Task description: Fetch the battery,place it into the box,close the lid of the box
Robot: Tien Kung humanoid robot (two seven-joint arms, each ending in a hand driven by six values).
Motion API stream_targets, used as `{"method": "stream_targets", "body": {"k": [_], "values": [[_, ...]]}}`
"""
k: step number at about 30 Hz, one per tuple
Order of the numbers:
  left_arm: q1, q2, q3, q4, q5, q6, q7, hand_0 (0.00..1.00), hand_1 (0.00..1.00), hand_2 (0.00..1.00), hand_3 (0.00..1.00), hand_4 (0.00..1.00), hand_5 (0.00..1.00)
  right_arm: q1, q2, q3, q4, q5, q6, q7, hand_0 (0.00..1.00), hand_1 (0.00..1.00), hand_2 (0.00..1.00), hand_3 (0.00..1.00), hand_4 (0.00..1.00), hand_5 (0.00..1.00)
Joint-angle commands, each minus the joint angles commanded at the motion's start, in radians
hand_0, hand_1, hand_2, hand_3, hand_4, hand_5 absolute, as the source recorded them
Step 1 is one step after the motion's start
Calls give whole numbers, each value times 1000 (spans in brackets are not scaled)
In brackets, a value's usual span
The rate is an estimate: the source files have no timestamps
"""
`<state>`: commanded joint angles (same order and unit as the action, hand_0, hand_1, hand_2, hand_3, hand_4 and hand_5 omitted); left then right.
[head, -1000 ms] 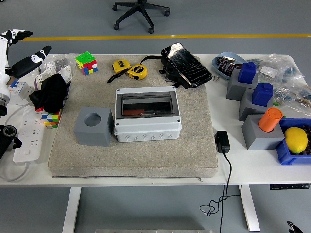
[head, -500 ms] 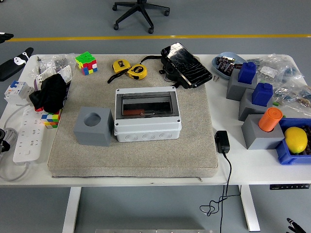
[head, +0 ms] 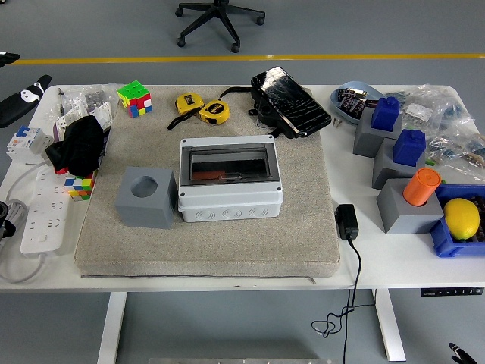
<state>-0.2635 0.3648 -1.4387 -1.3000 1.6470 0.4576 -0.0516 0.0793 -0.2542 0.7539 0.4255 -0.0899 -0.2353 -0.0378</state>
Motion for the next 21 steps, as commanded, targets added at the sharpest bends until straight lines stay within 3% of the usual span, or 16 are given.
{"method": "stream_targets", "body": {"k": [21], "values": [[25,-10,-6,-1,1,-4,5,800,776,721,651,921,436,-18,-1,22,3,-11,-3,1,577,642,646,535,857,401]]}}
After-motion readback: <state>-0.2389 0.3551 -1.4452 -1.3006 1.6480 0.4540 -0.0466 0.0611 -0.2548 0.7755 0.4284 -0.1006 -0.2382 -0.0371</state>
